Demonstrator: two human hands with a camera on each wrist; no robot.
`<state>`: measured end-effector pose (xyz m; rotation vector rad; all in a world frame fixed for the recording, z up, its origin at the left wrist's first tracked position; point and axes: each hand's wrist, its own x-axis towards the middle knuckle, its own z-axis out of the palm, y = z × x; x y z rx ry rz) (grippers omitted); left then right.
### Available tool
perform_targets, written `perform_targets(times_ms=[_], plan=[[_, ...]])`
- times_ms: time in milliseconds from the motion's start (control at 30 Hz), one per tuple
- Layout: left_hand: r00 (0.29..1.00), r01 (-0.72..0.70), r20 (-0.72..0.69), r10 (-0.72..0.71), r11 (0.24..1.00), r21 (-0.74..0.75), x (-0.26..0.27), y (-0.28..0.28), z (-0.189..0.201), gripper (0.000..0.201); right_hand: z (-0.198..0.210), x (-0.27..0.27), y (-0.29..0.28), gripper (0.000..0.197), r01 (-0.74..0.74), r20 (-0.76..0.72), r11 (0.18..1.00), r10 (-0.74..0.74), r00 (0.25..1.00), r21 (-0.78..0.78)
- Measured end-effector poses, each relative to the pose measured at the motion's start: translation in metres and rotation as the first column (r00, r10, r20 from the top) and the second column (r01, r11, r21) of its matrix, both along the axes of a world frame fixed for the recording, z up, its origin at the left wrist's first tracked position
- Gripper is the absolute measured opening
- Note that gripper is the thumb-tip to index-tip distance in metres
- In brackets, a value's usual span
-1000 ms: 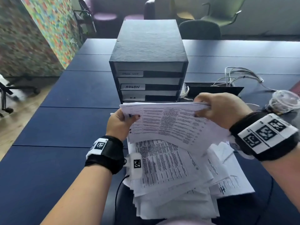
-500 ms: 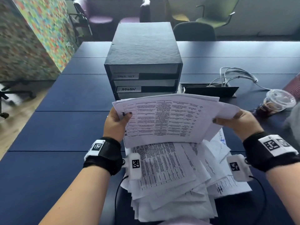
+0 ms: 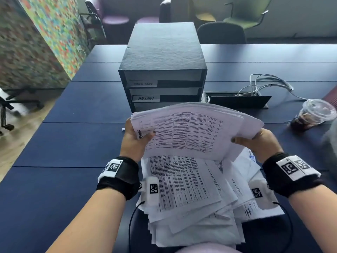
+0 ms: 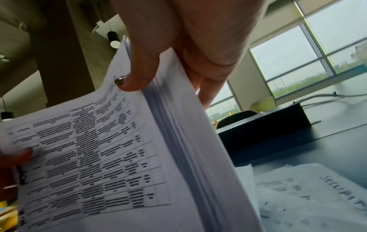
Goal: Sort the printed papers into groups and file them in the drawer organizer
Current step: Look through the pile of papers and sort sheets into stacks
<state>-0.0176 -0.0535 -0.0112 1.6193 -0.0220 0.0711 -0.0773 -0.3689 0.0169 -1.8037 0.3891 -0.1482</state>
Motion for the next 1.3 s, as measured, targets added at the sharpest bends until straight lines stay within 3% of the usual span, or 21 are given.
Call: perform_targets(times_ms=[133, 233, 333, 433, 600, 767, 833, 900, 967, 1033, 1100, 1200, 1267, 1300], plan=[[0.995, -0.065, -0.073, 0.065, 0.998, -0.004, 0.004, -0.005, 0.003, 0.029, -0.001, 0.004, 0.009, 0.026, 0.042, 0.049, 0.993, -0.048, 0.998, 0.107], [0.995, -0.099, -0.027, 0.097, 0.994, -0.054, 0.0, -0.005, 0.007, 0.023, 0.001, 0.003, 0.01, 0.025, 0.095, 0.103, 0.984, -0.111, 0.988, 0.153], [0.996, -0.084, 0.001, 0.084, 0.992, -0.095, -0.003, 0.0, 0.005, 0.028, -0.001, -0.001, 0.009, 0.029, 0.091, 0.113, 0.987, -0.106, 0.988, 0.135], [0.998, -0.008, -0.065, 0.005, 0.998, -0.059, -0.002, 0.006, -0.008, 0.039, -0.006, -0.003, 0.009, 0.032, 0.047, 0.075, 0.993, -0.056, 0.996, 0.106], [0.982, 0.01, -0.187, -0.006, 1.0, 0.022, -0.002, 0.005, -0.028, 0.03, -0.01, 0.001, 0.008, 0.026, 0.046, 0.055, 0.996, -0.051, 0.997, 0.081], [0.99, -0.037, -0.135, 0.05, 0.995, 0.097, -0.002, 0.008, -0.019, 0.034, -0.006, 0.005, 0.004, 0.026, 0.066, 0.092, 0.994, -0.074, 0.993, 0.084], [0.995, -0.024, -0.092, 0.037, 0.991, 0.133, 0.002, 0.011, -0.012, 0.03, 0.001, 0.006, 0.0, 0.043, 0.053, 0.144, 0.995, -0.064, 0.987, 0.081], [0.998, -0.007, -0.054, 0.016, 0.986, 0.164, 0.006, 0.015, -0.002, 0.028, 0.014, 0.009, -0.002, 0.055, 0.05, 0.191, 0.994, -0.03, 0.981, -0.101], [0.999, 0.036, -0.037, -0.03, 0.986, 0.165, 0.01, 0.018, 0.009, 0.029, 0.031, 0.01, -0.003, 0.057, 0.048, 0.208, 0.938, 0.026, 0.978, -0.343], [0.994, 0.105, -0.023, -0.102, 0.983, 0.15, 0.014, 0.02, 0.02, 0.033, 0.048, 0.011, 0.001, 0.056, 0.02, 0.19, 0.825, 0.107, 0.976, -0.565], [0.983, 0.184, -0.013, -0.184, 0.977, 0.108, 0.015, 0.019, 0.029, 0.035, 0.062, 0.012, 0.01, 0.052, -0.087, 0.079, 0.675, 0.211, 0.974, -0.733], [0.963, 0.268, -0.01, -0.268, 0.96, 0.078, 0.017, 0.015, 0.036, 0.028, 0.069, 0.012, 0.028, 0.029, -0.364, -0.173, 0.623, 0.346, 0.922, -0.693], [0.955, 0.296, -0.006, -0.297, 0.952, 0.075, 0.019, 0.016, 0.037, 0.02, 0.062, 0.013, 0.03, 0.009, -0.411, -0.171, 0.629, 0.408, 0.897, -0.659], [0.954, 0.299, -0.008, -0.3, 0.952, 0.068, 0.02, 0.018, 0.036, 0.02, 0.056, 0.013, 0.029, 0.012, -0.41, -0.141, 0.67, 0.419, 0.897, -0.619]])
